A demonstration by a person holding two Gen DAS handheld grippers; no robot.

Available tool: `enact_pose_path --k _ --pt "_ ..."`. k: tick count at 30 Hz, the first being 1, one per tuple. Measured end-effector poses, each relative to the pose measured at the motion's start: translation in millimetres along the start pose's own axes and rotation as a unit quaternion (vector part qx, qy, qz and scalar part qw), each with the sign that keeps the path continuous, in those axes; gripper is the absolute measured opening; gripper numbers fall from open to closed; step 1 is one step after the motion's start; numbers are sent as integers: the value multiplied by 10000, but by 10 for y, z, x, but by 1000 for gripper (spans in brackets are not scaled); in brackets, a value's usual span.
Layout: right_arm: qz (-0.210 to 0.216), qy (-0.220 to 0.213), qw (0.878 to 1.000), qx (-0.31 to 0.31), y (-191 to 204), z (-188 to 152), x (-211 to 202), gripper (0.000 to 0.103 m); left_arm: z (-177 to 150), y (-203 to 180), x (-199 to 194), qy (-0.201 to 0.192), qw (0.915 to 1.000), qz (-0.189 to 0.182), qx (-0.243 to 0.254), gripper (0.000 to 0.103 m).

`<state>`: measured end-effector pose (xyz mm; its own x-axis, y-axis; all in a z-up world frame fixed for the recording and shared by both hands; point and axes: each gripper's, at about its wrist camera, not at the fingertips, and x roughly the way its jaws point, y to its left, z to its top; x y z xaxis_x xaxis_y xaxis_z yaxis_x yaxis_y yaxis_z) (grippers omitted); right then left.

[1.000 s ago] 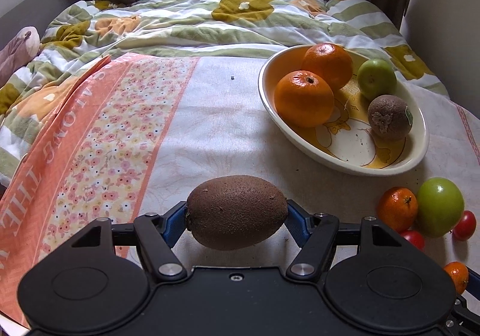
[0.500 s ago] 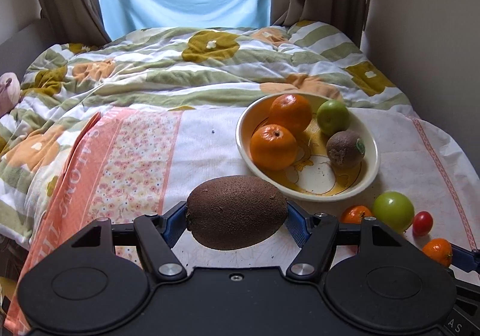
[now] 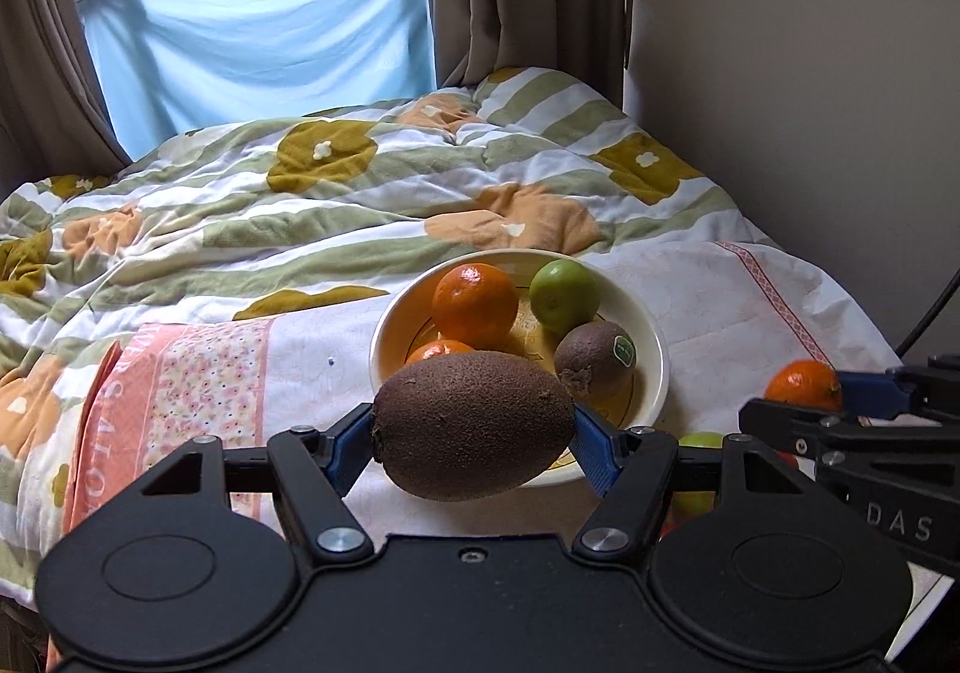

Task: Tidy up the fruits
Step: 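Carry the kiwi into the bowl and open the left gripper while the right carries the mandarin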

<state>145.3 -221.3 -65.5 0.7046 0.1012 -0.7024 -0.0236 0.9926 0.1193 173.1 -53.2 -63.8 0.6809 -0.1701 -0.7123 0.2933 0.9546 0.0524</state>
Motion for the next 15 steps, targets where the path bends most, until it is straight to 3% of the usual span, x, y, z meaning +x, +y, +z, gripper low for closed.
enact_pose_path --k 15 --pt "621 374 9962 -473 -351 511 787 52 -4 -364 801 438 9984 223 288 72"
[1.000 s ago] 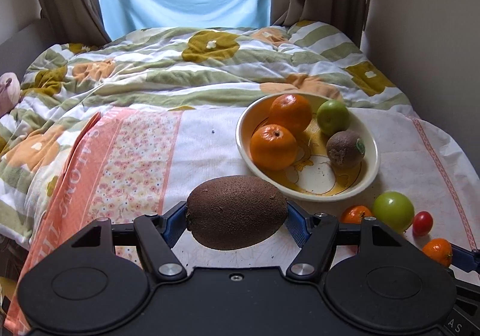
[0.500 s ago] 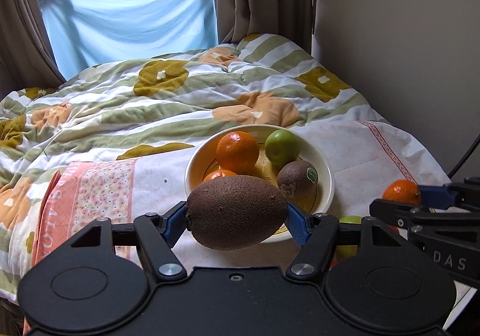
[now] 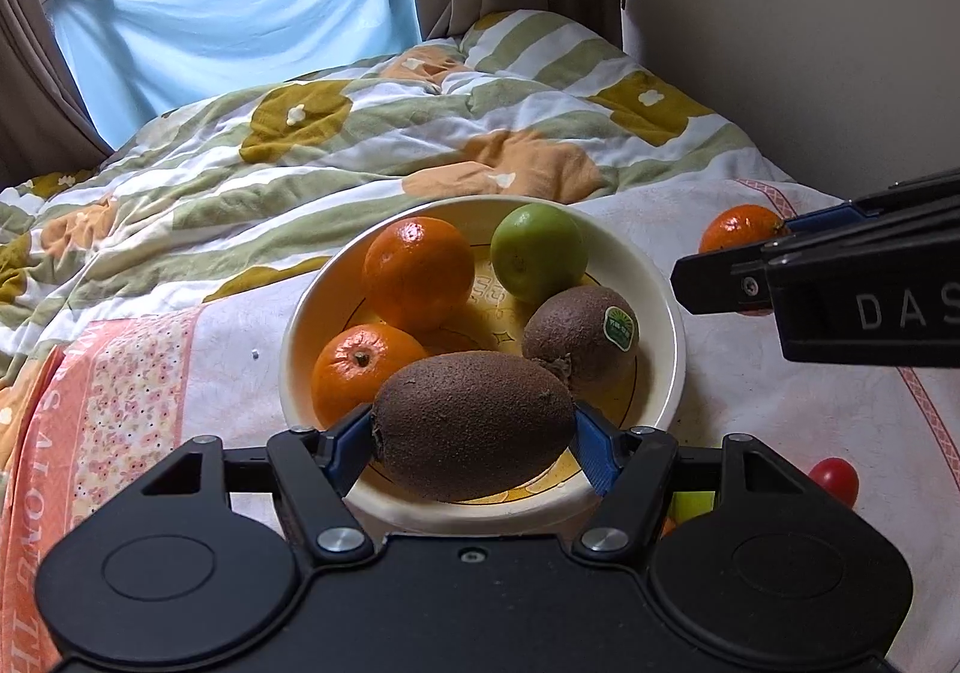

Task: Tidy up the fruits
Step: 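Carry the kiwi into the bowl and open the left gripper while the right carries the mandarin, then lower the mandarin into the bowl and open the right gripper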

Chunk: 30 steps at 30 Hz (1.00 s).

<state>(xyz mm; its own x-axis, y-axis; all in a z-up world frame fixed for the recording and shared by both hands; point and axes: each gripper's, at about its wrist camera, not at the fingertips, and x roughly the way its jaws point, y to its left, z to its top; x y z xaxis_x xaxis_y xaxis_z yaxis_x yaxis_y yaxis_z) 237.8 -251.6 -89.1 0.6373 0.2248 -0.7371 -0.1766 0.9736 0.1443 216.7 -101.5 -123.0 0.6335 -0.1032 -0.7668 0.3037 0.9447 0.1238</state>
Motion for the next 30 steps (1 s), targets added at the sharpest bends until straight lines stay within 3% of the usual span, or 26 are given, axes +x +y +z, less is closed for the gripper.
enact_pose_path --k 10,21,25,30 --pt "331 113 9991 -218 -13 233 309 53 32 -139 139 22 9994 171 289 73" --pt "428 187 9984 -322 31 260 410 53 -38 -259 190 13 9977 245 632 74" --pt "420 187 9984 -338 40 261 398 52 -28 -236 177 1 9981 183 594 86" --pt "410 174 9984 -360 52 267 379 52 -3 -143 92 14 9991 121 413 91"
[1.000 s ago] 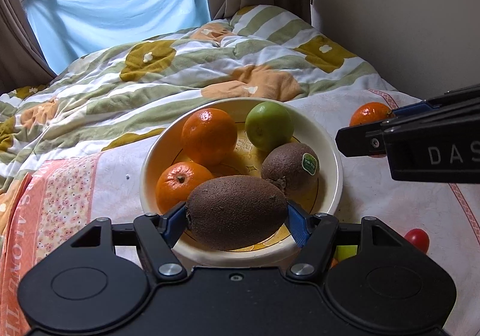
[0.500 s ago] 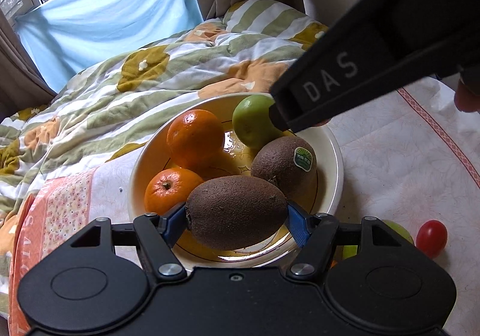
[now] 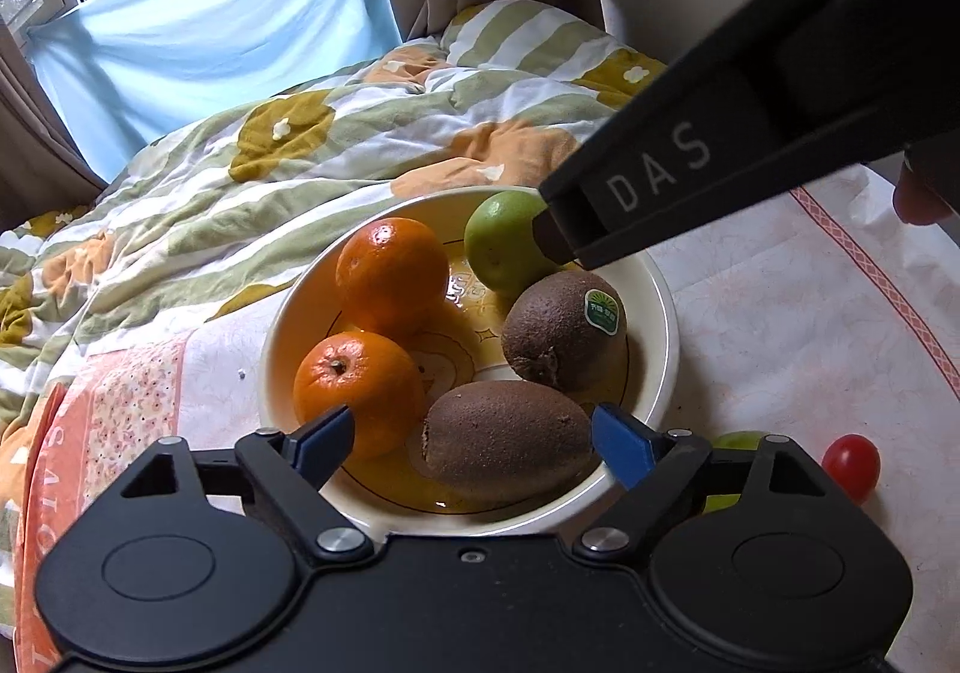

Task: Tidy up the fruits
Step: 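Lower the mandarin into the bowl and open the right gripper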

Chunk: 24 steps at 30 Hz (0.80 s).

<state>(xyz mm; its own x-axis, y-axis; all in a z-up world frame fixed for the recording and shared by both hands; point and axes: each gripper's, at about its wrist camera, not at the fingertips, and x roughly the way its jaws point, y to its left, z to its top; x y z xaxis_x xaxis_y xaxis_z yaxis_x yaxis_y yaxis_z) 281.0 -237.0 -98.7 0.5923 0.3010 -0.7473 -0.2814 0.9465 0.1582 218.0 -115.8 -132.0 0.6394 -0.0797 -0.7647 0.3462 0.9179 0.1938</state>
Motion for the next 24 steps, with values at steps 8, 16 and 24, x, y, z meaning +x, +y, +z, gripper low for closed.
enact_pose_path --k 8,16,24 --pt "9 -62 9998 -192 54 58 -112 52 -16 296 -274 -114 9993 82 -355 96" --pt "90 -3 9989 -462 175 114 40 53 -61 526 -452 -170 9975 326 -610 96" --pt "65 105 9992 -384 141 97 306 53 -114 668 -469 -122 9953 453 -850 96"
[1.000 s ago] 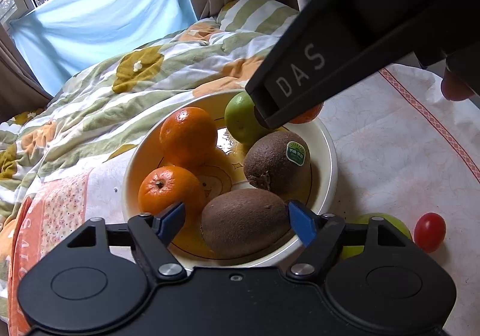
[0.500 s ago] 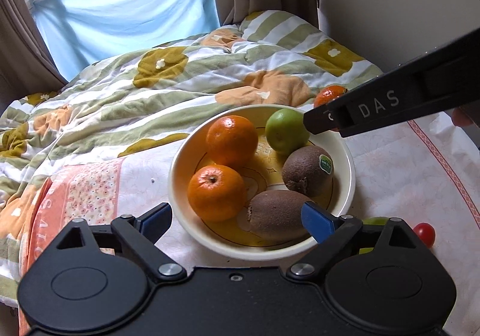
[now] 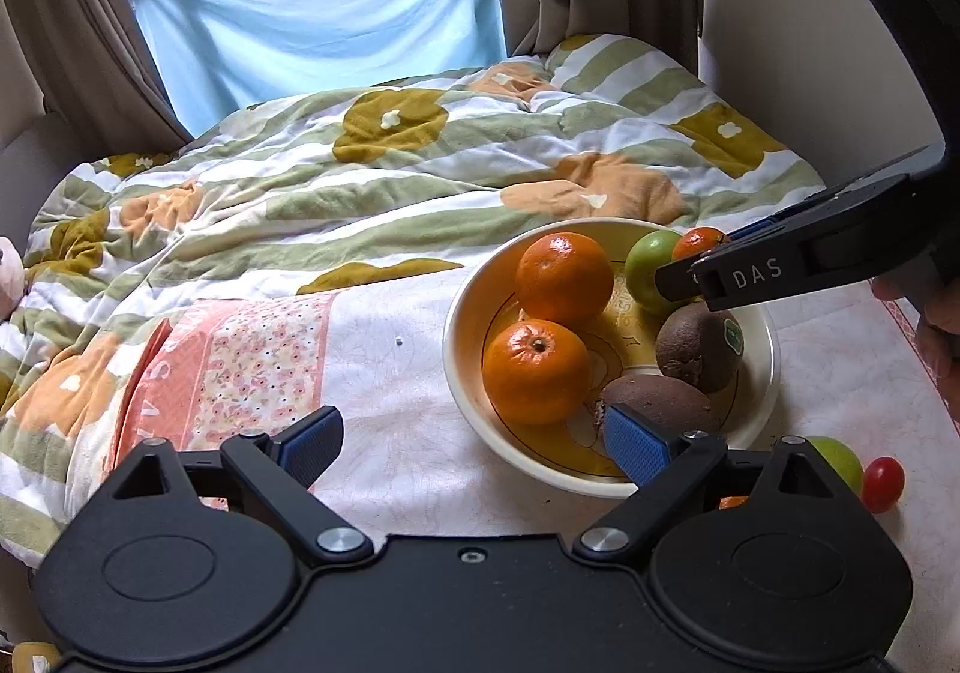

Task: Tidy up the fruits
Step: 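Lower the mandarin into the bowl and open the right gripper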

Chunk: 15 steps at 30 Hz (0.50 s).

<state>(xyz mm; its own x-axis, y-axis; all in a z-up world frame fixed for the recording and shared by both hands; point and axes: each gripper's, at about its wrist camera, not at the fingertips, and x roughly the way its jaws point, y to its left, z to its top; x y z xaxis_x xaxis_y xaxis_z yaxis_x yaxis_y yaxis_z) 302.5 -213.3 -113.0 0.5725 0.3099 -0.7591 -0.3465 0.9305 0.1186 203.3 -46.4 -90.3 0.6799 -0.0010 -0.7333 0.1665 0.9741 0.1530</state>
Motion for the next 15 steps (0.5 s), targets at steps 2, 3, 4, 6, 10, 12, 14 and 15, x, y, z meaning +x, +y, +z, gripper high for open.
enact_pose_path --k 2,3,4,6,10,12,14,15 --pt "31 16 9999 -110 27 -13 53 53 -11 28 11 21 10000 11 -38 96" --pt "32 11 9999 -152 51 -22 73 53 -14 36 20 33 10000 15 -49 96" --pt "29 16 9998 -190 62 -34 91 53 -20 45 26 43 10000 20 -63 96" --pt "15 15 9998 -205 74 -60 124 54 -34 61 41 67 9999 19 -94 96" --pt "77 -21 9999 -134 63 -93 118 88 -61 79 54 106 9999 9 -111 96" --pt "94 -65 9999 -80 44 -125 92 103 -65 83 53 120 9999 3 -109 96" --pt "152 -112 9998 -15 27 -155 50 103 -70 96 52 129 9998 -2 -123 96" --pt "142 -118 9998 -6 23 -166 35 103 -72 103 46 130 9998 -7 -134 96"
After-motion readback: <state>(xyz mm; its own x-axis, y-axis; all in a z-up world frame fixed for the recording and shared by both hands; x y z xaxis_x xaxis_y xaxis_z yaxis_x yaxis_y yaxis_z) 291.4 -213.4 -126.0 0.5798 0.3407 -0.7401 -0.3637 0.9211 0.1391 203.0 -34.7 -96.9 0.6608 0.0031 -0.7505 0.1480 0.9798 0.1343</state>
